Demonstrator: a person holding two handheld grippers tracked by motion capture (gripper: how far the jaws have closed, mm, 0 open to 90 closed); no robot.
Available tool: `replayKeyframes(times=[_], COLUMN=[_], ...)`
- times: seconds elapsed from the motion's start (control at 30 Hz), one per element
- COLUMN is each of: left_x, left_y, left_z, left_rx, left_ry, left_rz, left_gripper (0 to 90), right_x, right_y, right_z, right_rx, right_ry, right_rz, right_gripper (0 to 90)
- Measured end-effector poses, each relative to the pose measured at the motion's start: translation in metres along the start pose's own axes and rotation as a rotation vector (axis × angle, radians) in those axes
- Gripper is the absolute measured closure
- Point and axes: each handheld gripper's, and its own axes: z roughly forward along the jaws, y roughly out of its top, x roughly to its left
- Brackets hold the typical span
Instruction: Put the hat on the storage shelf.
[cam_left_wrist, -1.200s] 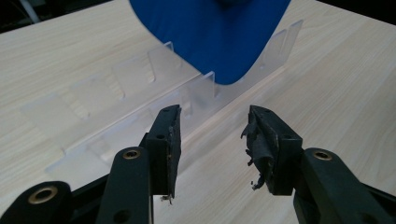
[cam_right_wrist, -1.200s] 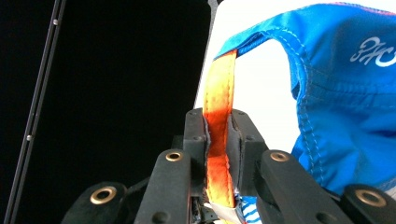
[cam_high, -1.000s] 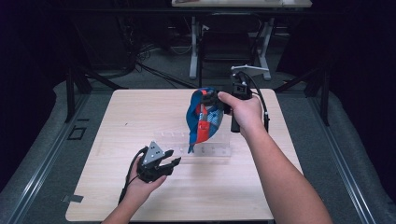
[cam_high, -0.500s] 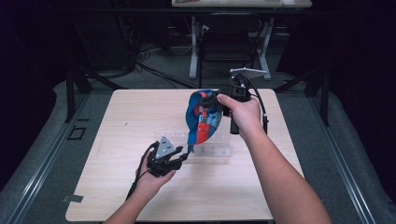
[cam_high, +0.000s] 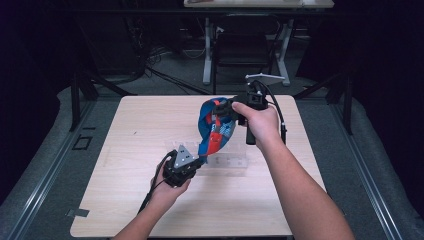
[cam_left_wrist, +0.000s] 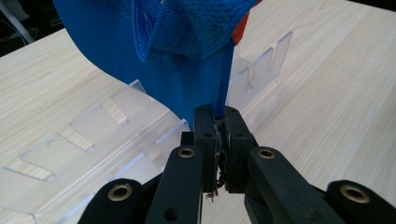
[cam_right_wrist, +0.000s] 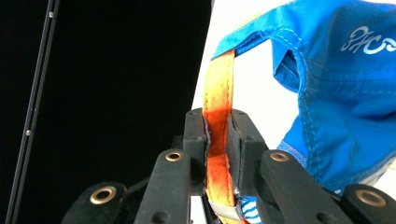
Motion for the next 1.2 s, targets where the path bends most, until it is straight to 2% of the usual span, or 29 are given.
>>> replayKeyframes(times=[0.07,0.2,0.3,0.67,0.93,1.2], left_x=[0.002,0.008,0.011,0.011,0.011,0.011], left_y=[-0.001,-0.005,-0.008,-0.02,-0.023,-0.025], left_z=[-0.001,-0.004,-0.004,0.001,0.001,0.001], left_rx=[-0.001,-0.007,-0.015,0.008,0.003,0.004], left_ry=[0.002,-0.019,-0.033,-0.049,-0.042,-0.035], left_rz=[0.004,-0.018,-0.019,-0.032,-0.043,-0.047], left_gripper=[87.5,88.0,88.0,87.9,87.4,82.8], right_x=[-0.001,-0.004,-0.007,-0.015,-0.019,-0.02], right_y=[0.0,0.0,-0.001,-0.003,-0.005,-0.004], right_z=[0.0,0.001,0.004,0.012,0.013,0.013], right_rx=[-0.001,0.002,0.005,0.018,0.022,0.022], right_ry=[0.0,-0.006,-0.005,-0.025,-0.043,-0.05], right_rz=[0.0,0.002,0.008,0.017,0.018,0.014], right_gripper=[78.7,78.7,78.7,78.5,78.5,78.3])
